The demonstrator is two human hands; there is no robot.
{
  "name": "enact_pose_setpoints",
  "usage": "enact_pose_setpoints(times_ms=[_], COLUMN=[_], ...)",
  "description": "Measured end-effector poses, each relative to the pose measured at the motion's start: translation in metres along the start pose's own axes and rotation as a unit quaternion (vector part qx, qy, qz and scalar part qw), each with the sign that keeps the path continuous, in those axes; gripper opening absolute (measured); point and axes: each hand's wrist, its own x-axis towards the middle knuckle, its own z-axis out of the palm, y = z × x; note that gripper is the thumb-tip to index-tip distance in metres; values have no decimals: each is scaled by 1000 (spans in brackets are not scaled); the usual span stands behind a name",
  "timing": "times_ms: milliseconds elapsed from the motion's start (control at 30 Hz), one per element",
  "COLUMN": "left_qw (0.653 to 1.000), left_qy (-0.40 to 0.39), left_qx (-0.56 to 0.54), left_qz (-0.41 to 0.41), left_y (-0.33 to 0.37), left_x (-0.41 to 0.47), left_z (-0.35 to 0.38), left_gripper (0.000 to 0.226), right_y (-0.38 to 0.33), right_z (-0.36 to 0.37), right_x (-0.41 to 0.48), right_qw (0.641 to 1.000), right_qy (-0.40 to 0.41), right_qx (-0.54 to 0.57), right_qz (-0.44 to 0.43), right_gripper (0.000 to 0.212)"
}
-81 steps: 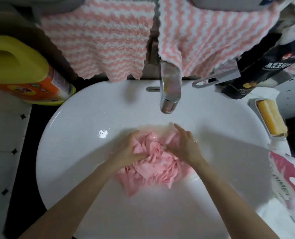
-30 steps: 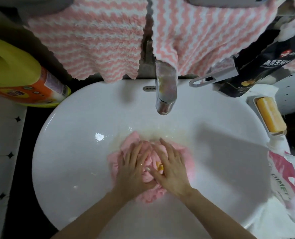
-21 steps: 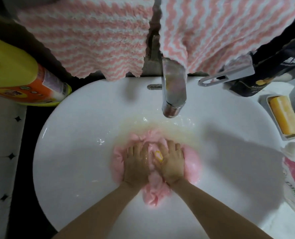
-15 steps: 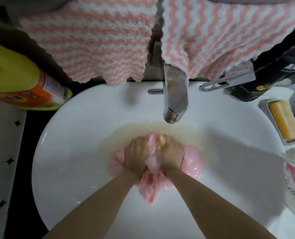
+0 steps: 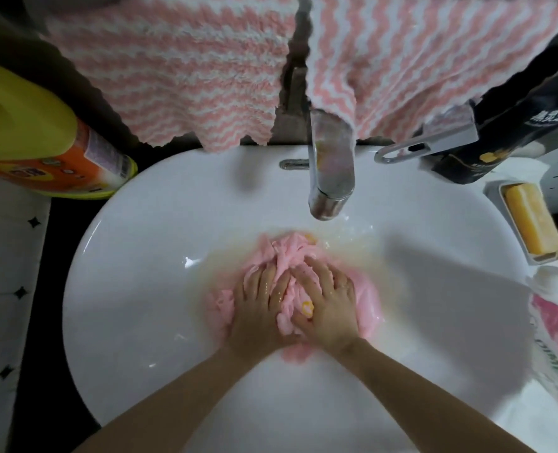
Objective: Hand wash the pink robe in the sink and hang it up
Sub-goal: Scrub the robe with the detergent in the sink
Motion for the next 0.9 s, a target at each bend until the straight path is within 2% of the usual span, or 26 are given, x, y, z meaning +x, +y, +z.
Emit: enact_pose_setpoints(times_ms=[100, 167, 233, 333, 400, 433, 467, 500, 567, 600, 633, 667, 700, 733, 800, 833, 900], left_qw=[999, 998, 997, 998, 996, 988, 971, 929, 814, 770, 747, 743, 770, 827, 953, 980, 987], left_qy=[20, 40, 59, 62, -8, -68, -105, -164, -236, -248, -244, -231, -211, -177, -126, -122, -133], left_qx=[13, 24, 39, -2, -82, -126, -184, -280, -464, -521, -545, -554, -533, -471, -235, -126, -52], left_qz=[-26, -34, -37, -7, -21, -63, -114, -176, -257, -272, -293, -295, -281, -249, -145, -92, -70], left_y=[2, -1, -10, -19, -22, -24, -24, -28, -29, -30, -29, -26, -24, -17, -9, -9, 2], left_x=[8, 18, 33, 47, 57, 63, 69, 75, 83, 80, 73, 65, 54, 44, 26, 17, 6], left_z=[7, 9, 12, 14, 5, -3, -14, -27, -62, -77, -89, -100, -102, -100, -77, -52, -31], left_gripper=[61, 40, 29, 32, 45, 55, 63, 66, 55, 43, 34, 34, 49, 66, 88, 94, 99], right_y=[-1, -4, -8, -11, -19, -24, -25, -25, -18, -12, -9, -6, -4, -6, -10, -11, -12], right_z=[3, 1, 1, 6, 0, -5, -10, -20, -46, -59, -75, -86, -93, -94, -83, -72, -47], right_x=[15, 28, 43, 59, 65, 68, 72, 75, 77, 72, 63, 50, 35, 23, 8, 5, 3], right_qw=[999, 996, 992, 983, 979, 975, 968, 953, 910, 893, 885, 880, 879, 895, 962, 984, 993], right_qy=[27, 50, 90, 104, 72, 37, 5, -14, -42, -60, -83, -118, -158, -166, -83, -58, -96], right_qx=[-45, -59, -44, -21, 23, 37, 52, 87, 239, 315, 366, 393, 396, 365, 206, 121, 32], right_qz=[14, 40, 78, 150, 191, 214, 246, 290, 337, 316, 277, 239, 212, 195, 156, 120, 57], right_gripper=[60, 49, 37, 39, 41, 42, 43, 41, 26, 17, 14, 25, 38, 50, 64, 67, 68])
